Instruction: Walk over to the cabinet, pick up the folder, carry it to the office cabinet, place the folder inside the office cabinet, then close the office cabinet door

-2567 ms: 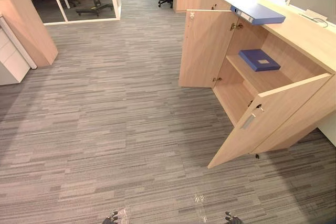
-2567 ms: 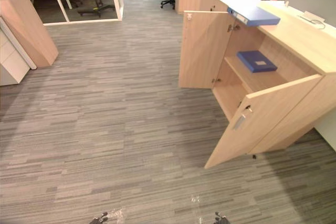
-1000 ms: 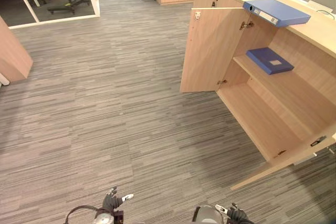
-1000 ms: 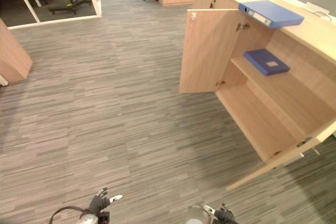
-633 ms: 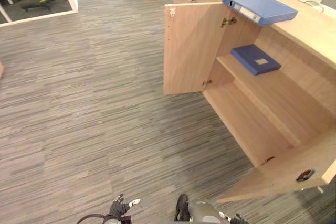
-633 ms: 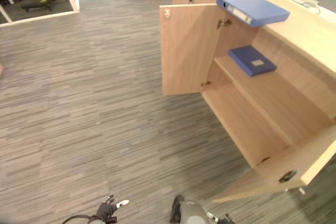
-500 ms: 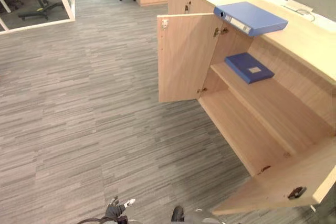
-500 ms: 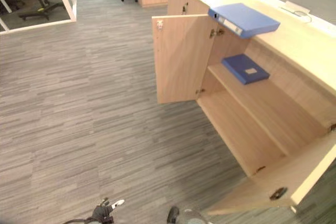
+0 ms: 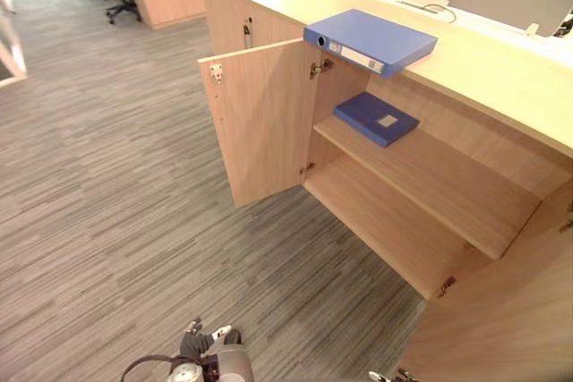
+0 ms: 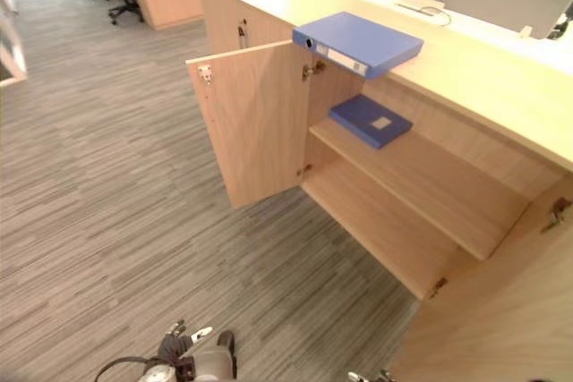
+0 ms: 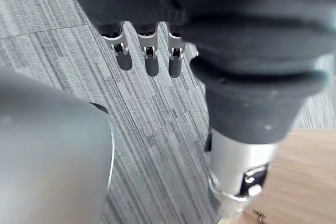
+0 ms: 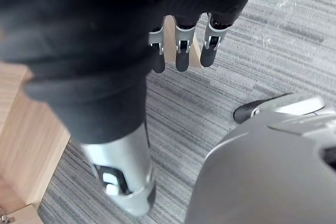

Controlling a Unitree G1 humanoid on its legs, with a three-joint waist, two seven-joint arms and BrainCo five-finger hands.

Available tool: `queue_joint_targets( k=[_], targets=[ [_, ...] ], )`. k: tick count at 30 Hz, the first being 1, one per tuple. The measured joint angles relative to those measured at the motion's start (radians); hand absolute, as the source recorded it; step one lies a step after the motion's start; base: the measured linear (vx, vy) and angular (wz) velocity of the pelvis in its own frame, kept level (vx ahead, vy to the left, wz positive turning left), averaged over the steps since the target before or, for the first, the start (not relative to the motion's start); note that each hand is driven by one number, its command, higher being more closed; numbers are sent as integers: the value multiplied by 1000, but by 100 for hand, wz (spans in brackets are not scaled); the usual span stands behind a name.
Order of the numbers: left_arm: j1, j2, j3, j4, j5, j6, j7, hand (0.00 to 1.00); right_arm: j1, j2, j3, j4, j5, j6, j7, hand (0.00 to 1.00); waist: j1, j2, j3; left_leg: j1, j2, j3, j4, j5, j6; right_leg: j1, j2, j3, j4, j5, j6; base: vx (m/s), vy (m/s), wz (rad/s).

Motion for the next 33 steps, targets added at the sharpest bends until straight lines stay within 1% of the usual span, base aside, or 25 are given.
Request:
queue_joint_targets(
  k=[1, 2, 3, 4, 5, 6, 7, 8, 9, 10, 11, 13, 14, 16, 17, 18, 19, 21, 23, 24, 25, 28, 30, 32, 33],
  targets=[
    [2, 13, 16, 19, -9, -1, 1, 0, -1, 3, -3, 1, 0, -1, 10, 0, 15, -10, -7, 57, -30, 68, -6, -43, 38, -73, -55, 31, 170, 19, 18, 422, 472, -85],
    [4, 14, 23, 20, -14, -1, 1, 0, -1, 2, -8, 1, 0, -2, 14, 0, 18, -8, -7, 83, -42, 93, -11, -58, 53, -105, -70, 38, 238, 36, 9, 426, 556, -86],
    [12, 19, 28, 24, -22, -1, 1, 0, -1, 1, -16, -2, 0, -4, 18, 0, 19, -7, -7, 123, -61, 124, -30, -75, 73, -145, -103, 32, 335, 70, -19, 271, 438, -61],
    [25, 29, 27, 27, -31, -1, 1, 0, 0, -3, -18, -8, 0, -7, 20, 0, 12, -7, -6, 175, -90, 156, -65, -93, 93, -192, -163, -29, 453, 129, -98, 243, 414, -52],
    [33, 34, 28, 29, -34, -1, 0, 0, 3, -5, -21, -12, 3, -7, 20, 0, 9, -6, -6, 200, -104, 168, -82, -100, 101, -210, -203, -84, 507, 159, -144, 226, 371, -52],
    [45, 41, 28, 36, -35, 0, -1, 0, 7, -5, -38, -18, 10, -13, 21, 0, 2, -3, -4, 252, -121, 193, -117, -110, 116, -242, -278, -187, 607, 172, -178, 211, 305, -53],
    [65, 53, 28, 45, -30, 4, -2, 0, 10, -6, -46, -18, 21, -15, 24, 0, -3, 1, -4, 300, -127, 210, -150, -115, 123, -256, -300, -263, 655, 148, -152, 216, 272, -54],
    [72, 58, 29, 48, -24, 7, -3, 0, 11, -7, -46, -18, 26, -16, 27, 0, -4, 6, -3, 320, -126, 213, -164, -118, 125, -265, -291, -281, 659, 126, -127, 188, 178, -41],
    [74, 63, 29, 58, -9, 8, -8, 0, 15, -8, -46, -23, 34, -20, 33, 0, -12, 15, -3, 337, -115, 226, -185, -125, 125, -285, -254, -316, 633, 83, -91, 147, 104, -25],
    [74, 62, 29, 59, -7, 7, -11, 0, 15, -8, -45, -26, 34, -22, 35, 0, -13, 17, -2, 347, -113, 231, -196, -129, 126, -304, -234, -326, 610, 71, -79, 194, 93, -23],
    [70, 57, 30, 63, 0, 8, -16, 0, 15, -8, -47, -28, 34, -22, 37, 0, -16, 23, 1, 360, -106, 237, -212, -137, 128, -334, -193, -346, 546, 54, -65, 229, 38, -14],
    [61, 28, 58, 66, 4, 9, -20, 0, 17, -4, -55, -26, 33, -21, 40, 0, -29, 33, 9, 388, -81, 248, -231, -155, 117, -382, -126, -371, 415, 50, -58, 316, -33, -19],
    [60, 3, 69, 67, 5, 11, -26, 0, 25, -3, -62, -30, 34, -20, 41, 0, -36, 45, 16, 428, -57, 265, -258, -165, 98, -412, -76, -383, 306, 65, -68, 281, -73, -21],
    [53, 2, 73, 67, 6, 10, -32, 0, 35, 3, -66, -33, 33, -17, 40, 0, -45, 40, 17, 451, -51, 272, -279, -172, 75, -414, -60, -412, 197, 110, -85, 235, -86, 1],
    [39, -1, 72, 67, 9, 11, -39, 0, 62, 17, -91, -32, 34, -14, 40, 0, -54, 35, 18, 479, -48, 264, -290, -181, 45, -406, -54, -420, 146, 226, -127, 368, -170, 8],
    [31, -27, 75, 66, 11, 10, -43, 0, 82, 3, -101, -33, 34, -10, 40, 0, -54, 57, 7, 497, -19, 267, -308, -185, 39, -407, -22, -428, 153, 205, -156, 504, -232, 3],
    [27, -47, 77, 65, 15, 9, -51, 0, 82, -3, -107, -34, 34, -9, 41, 0, -54, 80, -2, 499, -2, 276, -312, -181, 33, -410, 0, -429, 158, 180, -163, 460, -209, -12],
    [10, -81, 77, 58, 26, 9, -60, 0, 81, 1, -128, -35, 34, -7, 41, 0, -61, 83, -6, 501, 31, 282, -285, -167, 13, -398, 40, -431, 150, 148, -177, 520, -294, -21],
    [-5, -84, 80, 52, 31, 10, -68, 0, 84, 10, -134, -35, 34, -5, 41, 0, -64, 74, -6, 485, 75, 279, -174, -167, 10, -340, 88, -430, 94, 135, -187, 497, -329, -21],
    [-7, -84, 90, 39, 42, 11, -71, 0, 90, 17, -136, -41, 34, -5, 41, 0, -69, 62, -8, 437, 111, 277, -8, -168, 7, -279, 116, -427, 34, 135, -188, 433, -274, -9],
    [-7, -92, 106, 14, 47, 11, -76, 0, 105, 23, -131, -66, 35, -4, 41, 0, -69, 56, -11, 346, 169, 267, 239, -153, 2, -219, 148, -417, -22, 137, -190, 418, -249, -15],
    [0, -97, 118, -29, 23, 9, -78, 0, 95, 22, -119, -78, 38, -6, 40, 0, -53, 50, -14, 169, 245, 250, 664, -144, -7, -94, 205, -346, -111, 135, -198, 351, -81, -62],
    [-4, -95, 119, -34, -10, 7, -73, 0, 75, 20, -114, -72, 39, -6, 40, 0, -41, 44, -11, 112, 238, 258, 696, -169, 7, -52, 207, -292, -134, 135, -198, 385, 24, -97],
    [-5, -85, 121, -45, -63, -1, -54, 0, 36, 22, -113, -54, 42, -7, 38, 0, -14, 37, -7, 60, 216, 238, 610, -212, 20, -13, 196, -198, -138, 136, -196, 282, 117, -140],
    [-5, -79, 122, -45, -83, -10, -45, 0, 18, 25, -100, -51, 50, -8, 34, 0, -2, 30, -3, 45, 179, 182, 498, -230, 20, 0, 180, -143, -138, 135, -195, 152, 163, -118]
  ],
)
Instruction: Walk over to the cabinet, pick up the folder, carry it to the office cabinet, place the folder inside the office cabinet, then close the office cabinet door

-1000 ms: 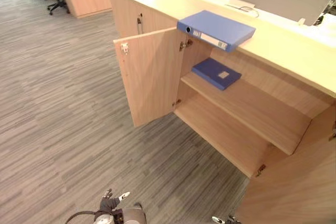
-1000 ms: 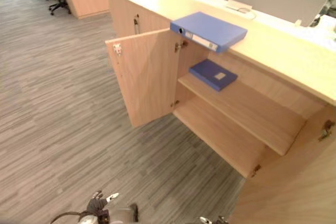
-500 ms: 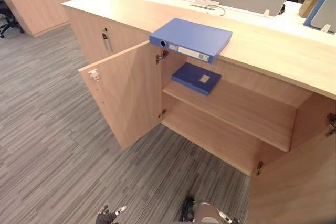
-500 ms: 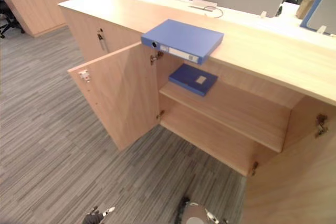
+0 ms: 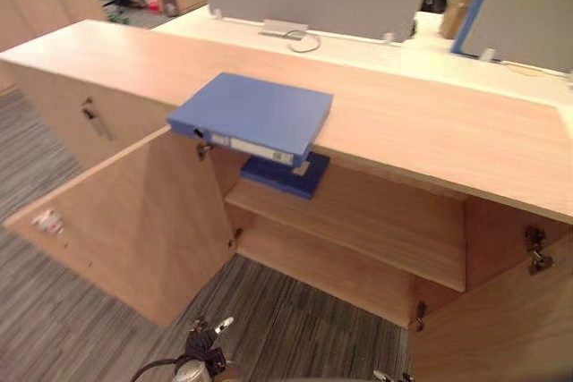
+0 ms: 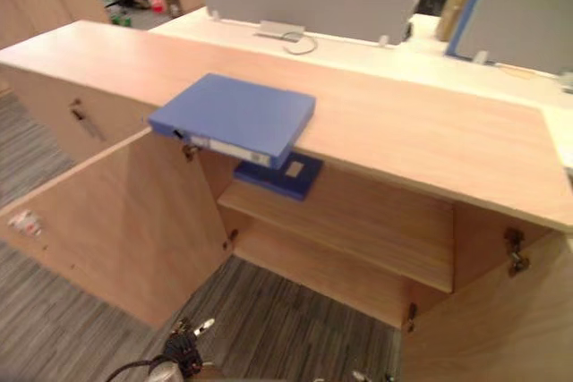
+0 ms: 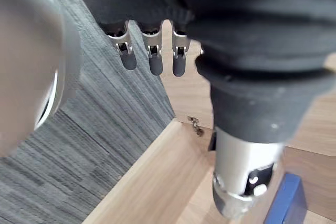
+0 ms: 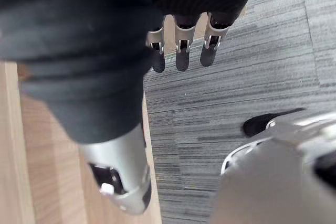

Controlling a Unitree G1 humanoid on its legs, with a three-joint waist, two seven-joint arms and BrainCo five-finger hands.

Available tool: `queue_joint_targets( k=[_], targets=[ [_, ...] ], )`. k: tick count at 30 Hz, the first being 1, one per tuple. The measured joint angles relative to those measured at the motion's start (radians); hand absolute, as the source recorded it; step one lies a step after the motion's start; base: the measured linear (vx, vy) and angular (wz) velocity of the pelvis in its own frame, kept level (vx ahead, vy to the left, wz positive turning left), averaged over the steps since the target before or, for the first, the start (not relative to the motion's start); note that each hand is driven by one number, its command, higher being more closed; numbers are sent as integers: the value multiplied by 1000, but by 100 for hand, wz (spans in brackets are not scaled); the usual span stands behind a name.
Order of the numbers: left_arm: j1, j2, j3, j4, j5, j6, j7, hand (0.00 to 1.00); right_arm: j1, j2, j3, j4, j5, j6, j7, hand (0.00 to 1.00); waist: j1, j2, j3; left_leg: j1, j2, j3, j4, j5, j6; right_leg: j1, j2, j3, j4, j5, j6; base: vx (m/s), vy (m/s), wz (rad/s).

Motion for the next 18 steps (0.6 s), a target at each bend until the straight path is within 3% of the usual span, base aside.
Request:
queue_joint_targets(
  k=[1, 3, 4, 5, 8, 13, 18],
  targets=[
    [-1, 1, 1, 0, -7, -4, 2, 0, -9, -1, 16, -1, 10, -3, -1, 0, 2, -2, 1, -5, -18, -35, -64, -3, 0, 2, -8, 24, -2, 0, 3, 133, 182, -144],
    [-4, 7, -15, 9, -39, -10, 10, 0, -29, -3, 55, -1, 27, -11, 0, 0, 5, -4, 0, 10, -110, -232, -375, 16, -16, 18, -48, 102, -11, -10, 53, 193, 333, -119],
    [-2, 7, -32, 21, -50, -13, 10, 0, -31, -12, 65, -3, 29, -15, 0, 0, 5, 9, -6, 17, -121, -278, -454, 73, -22, 19, -49, 116, -10, -15, 74, 289, 490, -85],
    [-10, 8, -65, 46, -67, -10, -6, 0, -28, -31, 92, 5, 24, -16, -1, 0, -2, 27, -18, 26, -128, -293, -500, 180, -83, 31, -57, 146, -10, -30, 111, 276, 442, -46],
    [-10, 73, -108, 62, -97, -8, -28, 0, -4, 12, 103, 11, 23, -16, 6, 0, -5, -61, -61, 120, -214, -225, -679, 239, -36, 7, -163, 142, 1, -24, 142, 235, 330, -39],
    [-3, 89, -179, 10, -292, 1, -120, 0, 35, 1, 84, 20, 24, -15, 30, 0, -19, -50, -71, 228, -297, -196, -890, 324, 26, -6, -250, 138, 28, -7, 172, 114, 196, -7],
    [62, 66, -168, -398, -535, -23, -119, 0, 106, 8, 47, 17, 24, -3, 45, 0, -20, -52, -85, 223, -330, -229, -942, 348, 45, -27, -277, 116, 46, -7, 172, 33, 102, 21]
  ],
)
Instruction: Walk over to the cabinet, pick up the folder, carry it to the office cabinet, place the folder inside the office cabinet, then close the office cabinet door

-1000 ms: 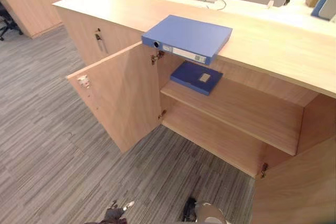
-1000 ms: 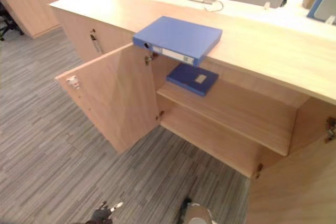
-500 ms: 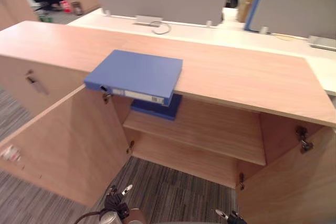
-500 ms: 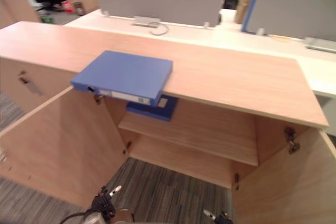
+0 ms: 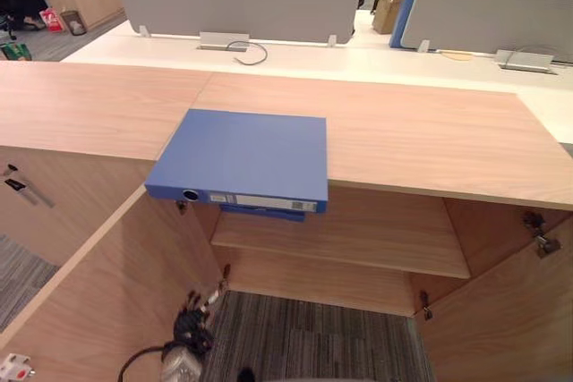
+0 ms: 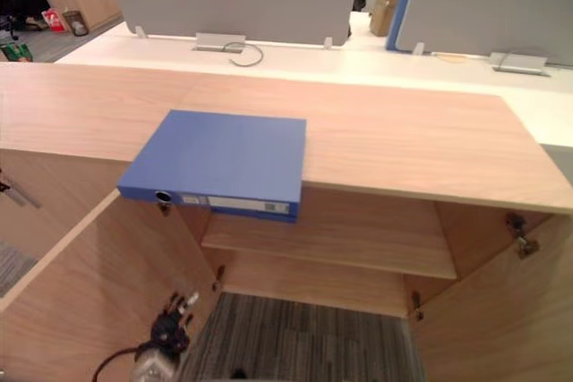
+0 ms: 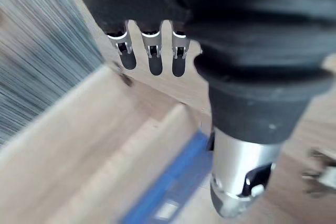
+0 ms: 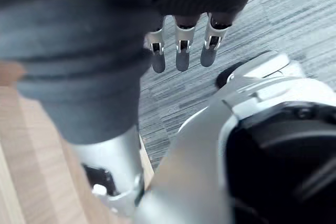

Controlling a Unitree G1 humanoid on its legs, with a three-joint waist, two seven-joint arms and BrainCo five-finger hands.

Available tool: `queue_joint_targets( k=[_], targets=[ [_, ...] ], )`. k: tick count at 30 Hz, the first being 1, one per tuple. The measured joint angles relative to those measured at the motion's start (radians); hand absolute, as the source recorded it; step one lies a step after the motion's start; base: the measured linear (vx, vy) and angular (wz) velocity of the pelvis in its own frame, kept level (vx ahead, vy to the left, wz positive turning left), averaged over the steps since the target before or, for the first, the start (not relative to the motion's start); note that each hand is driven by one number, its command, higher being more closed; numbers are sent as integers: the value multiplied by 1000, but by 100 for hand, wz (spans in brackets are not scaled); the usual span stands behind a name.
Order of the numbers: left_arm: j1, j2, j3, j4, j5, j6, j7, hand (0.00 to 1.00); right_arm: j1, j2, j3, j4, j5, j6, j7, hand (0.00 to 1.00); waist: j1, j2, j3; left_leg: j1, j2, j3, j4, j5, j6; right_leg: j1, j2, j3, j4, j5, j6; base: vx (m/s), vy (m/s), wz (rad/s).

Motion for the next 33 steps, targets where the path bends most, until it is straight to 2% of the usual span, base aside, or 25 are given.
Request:
queue_joint_targets(
  k=[3, 5, 8, 10, 13, 17, 21, 25, 28, 32, 33],
  targets=[
    [44, -21, -21, -213, -121, -46, 29, 0, 17, 6, -3, -10, 0, 6, 0, 0, 2, 7, -13, -15, -3, -13, 0, 1, 3, -7, -2, -17, 4, 0, 0, 10, 42, 15],
    [78, -26, -45, -312, -168, -56, 50, 0, 26, 6, -2, -30, 0, 13, -1, 0, 9, 8, -16, -16, -1, -13, 0, 3, 2, -7, 1, -18, 4, 0, 0, -3, -2, 6],
    [142, -36, -69, -468, -161, -55, 103, 0, 38, 4, 0, -50, 0, 19, -6, 0, 15, 16, -23, -16, 5, -15, -1, 5, -1, -1, 7, -29, 3, 0, 1, -25, -44, 10],
    [156, -39, -56, -566, -102, -53, 145, 0, 38, 0, 8, -50, -1, 26, -10, 0, 28, 16, -33, -24, 13, -23, -1, 8, -7, 1, 14, -51, 3, 0, 1, -41, -52, 10],
    [161, -63, -24, -731, 71, -53, 220, 0, 38, -3, 15, -52, -1, 33, -11, 0, 45, 16, -59, -53, 24, -32, -5, 15, -15, -23, 24, -59, 4, 3, 6, -71, -64, 9],
    [152, -80, 10, -911, 525, -41, 364, 0, 40, -13, 56, -64, -1, 34, -18, 0, 59, 17, -83, -65, 40, -40, -5, 13, -20, -30, 35, -61, 7, 3, 6, -88, -54, 1],
    [125, -99, 33, -981, 812, -3, 455, 0, 48, -11, 57, -73, -4, 37, -18, 0, 61, 18, -95, -74, 52, -45, -5, 19, -27, -31, 51, -62, -11, 3, 6, -83, -48, -1],
    [89, -99, 35, -1021, 1010, 31, 521, 0, 49, -17, 79, -76, -5, 37, -18, 0, 59, 12, -101, -89, 56, -45, -6, 35, -36, -34, 58, -61, -48, -8, 21, -70, -49, -6],
    [45, -97, 19, -1028, 1131, 38, 541, 0, 48, -18, 83, -76, -5, 37, -18, 0, 58, 9, -99, -91, 66, -43, -6, 47, -42, -37, 70, -61, -57, -20, 23, -96, -45, -1],
    [-2, -74, -40, -1033, 1195, 39, 540, 0, 45, -18, 80, -67, -5, 37, -18, 0, 53, 2, -101, -104, 79, -45, -6, 63, -52, -60, 87, -61, -41, -26, 16, -73, -30, 2],
    [-18, -61, -64, -1029, 1242, 44, 544, 0, 43, -17, 78, -64, -5, 37, -18, 0, 53, -1, -99, -105, 81, -43, -6, 66, -52, -63, 88, -61, -38, -26, 16, 0, 0, 0]
  ],
)
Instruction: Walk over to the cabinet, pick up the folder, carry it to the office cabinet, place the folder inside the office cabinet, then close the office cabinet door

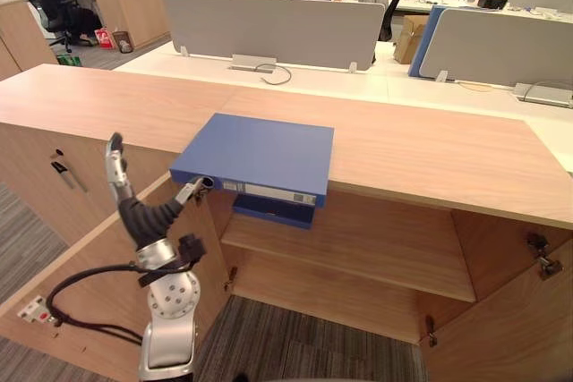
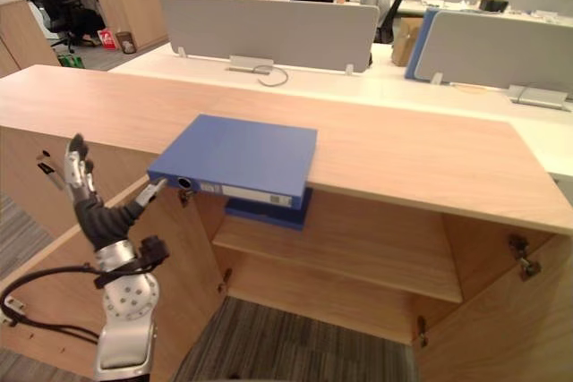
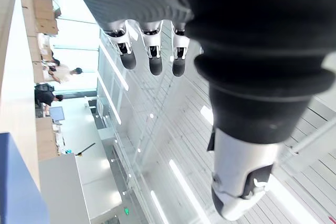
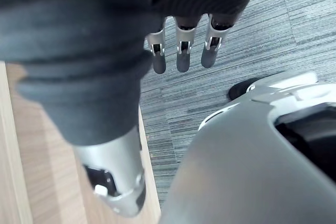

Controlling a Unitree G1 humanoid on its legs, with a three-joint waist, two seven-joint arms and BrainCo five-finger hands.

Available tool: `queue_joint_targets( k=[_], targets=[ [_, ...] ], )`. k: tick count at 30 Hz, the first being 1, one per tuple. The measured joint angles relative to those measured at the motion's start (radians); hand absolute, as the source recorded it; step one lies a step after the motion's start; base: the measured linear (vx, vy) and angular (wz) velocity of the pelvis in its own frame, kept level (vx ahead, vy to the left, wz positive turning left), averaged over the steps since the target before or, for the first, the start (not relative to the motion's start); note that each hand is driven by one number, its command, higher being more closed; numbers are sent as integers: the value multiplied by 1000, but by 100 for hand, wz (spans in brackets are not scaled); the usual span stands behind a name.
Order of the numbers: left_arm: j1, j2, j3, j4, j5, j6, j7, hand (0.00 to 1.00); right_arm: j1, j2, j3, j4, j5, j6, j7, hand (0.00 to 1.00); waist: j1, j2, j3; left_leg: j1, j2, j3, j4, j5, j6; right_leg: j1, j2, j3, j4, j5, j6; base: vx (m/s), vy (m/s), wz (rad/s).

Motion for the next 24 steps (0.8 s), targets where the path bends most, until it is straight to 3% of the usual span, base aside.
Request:
queue_joint_targets(
  k=[8, 12, 24],
  targets=[
    [-91, 116, -110, 144, 343, 47, 3, 0, -32, 14, -1, 25, -34, -1, 0, 0, -7, -25, 12, 2, -1, 15, 0, 13, -3, -8, -4, 12, 14, 0, 1, -6, 8, -3],
    [-98, 170, -108, 235, 404, 63, 3, 0, -40, 16, -1, 25, -34, -1, 0, 0, -13, -28, 12, 10, 0, 18, 0, 13, -3, -1, -4, 13, 7, 0, 1, 0, 0, 0],
    [-105, 269, -104, 299, 481, 89, 10, 0, -41, 20, -2, 25, -36, -11, 0, 0, -21, -33, 21, 29, 0, 22, -1, 4, -5, 26, -5, 12, -12, 0, 1, 0, 0, 0]
  ],
)
